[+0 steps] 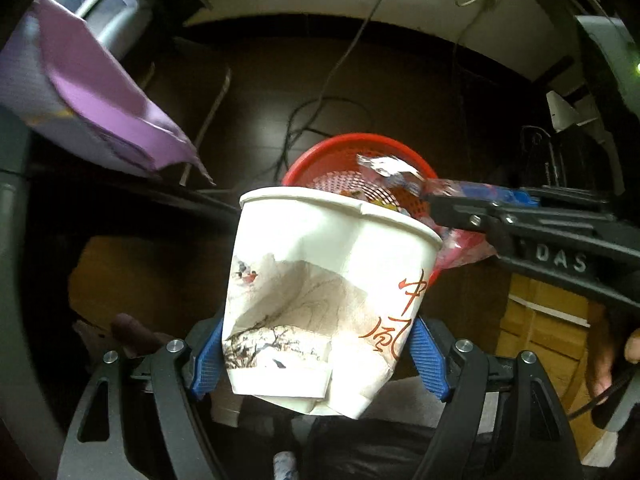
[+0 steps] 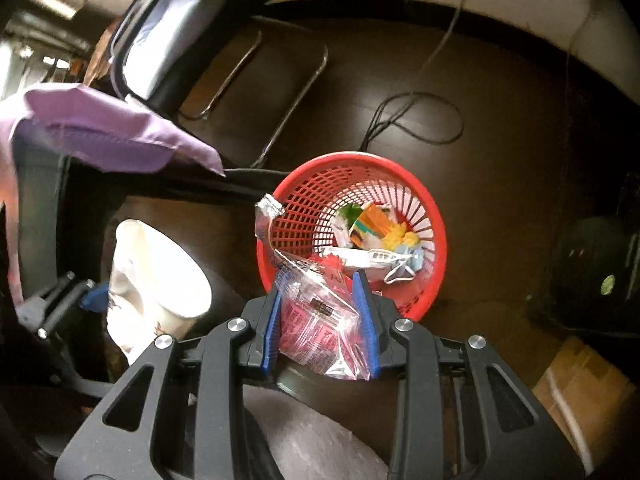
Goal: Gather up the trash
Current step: 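Open both grippers to drop the bag and cup into the basket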
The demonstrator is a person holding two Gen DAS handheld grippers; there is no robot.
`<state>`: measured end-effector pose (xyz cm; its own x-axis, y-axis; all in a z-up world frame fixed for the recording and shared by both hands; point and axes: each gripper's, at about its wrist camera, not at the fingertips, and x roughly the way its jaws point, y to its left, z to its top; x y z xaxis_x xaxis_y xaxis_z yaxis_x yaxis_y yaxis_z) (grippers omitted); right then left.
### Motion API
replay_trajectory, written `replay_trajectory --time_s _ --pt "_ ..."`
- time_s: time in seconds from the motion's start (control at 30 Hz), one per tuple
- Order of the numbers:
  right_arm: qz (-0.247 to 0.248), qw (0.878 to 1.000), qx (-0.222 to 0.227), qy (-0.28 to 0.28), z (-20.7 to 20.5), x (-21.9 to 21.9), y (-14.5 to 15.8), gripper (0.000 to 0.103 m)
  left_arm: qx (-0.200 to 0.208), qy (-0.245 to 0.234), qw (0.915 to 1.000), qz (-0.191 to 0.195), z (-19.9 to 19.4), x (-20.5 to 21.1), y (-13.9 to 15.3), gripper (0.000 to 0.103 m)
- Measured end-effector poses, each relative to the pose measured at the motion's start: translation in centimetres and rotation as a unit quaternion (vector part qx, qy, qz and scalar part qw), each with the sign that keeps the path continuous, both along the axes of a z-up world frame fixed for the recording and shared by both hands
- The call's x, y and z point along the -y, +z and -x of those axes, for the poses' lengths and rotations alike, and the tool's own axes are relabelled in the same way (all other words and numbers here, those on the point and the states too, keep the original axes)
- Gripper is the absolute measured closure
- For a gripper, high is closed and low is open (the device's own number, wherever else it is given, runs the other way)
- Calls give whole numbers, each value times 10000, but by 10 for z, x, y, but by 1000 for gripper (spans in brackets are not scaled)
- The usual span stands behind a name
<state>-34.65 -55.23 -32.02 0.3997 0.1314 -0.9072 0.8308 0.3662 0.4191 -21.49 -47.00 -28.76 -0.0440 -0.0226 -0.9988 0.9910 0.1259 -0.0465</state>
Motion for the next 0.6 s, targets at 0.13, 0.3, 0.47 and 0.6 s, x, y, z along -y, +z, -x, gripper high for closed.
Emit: replay_trajectory --time_s 0.13,0.3,0.47,0.6 --pt "-154 9998 -65 -136 -5 8 -18 67 -83 -31 9997 -222 -1 10 -20 26" --pt "-315 9991 -181 -215 -12 13 -34 67 -105 -43 9992 -395 5 15 -38 26" --pt "-394 9980 -298 -392 -13 18 -43 56 -170 -6 9985 -513 6 17 -43 25" --pt "-395 9973 -397 -481 -12 21 -42 43 -402 83 9971 -639 6 16 -47 24"
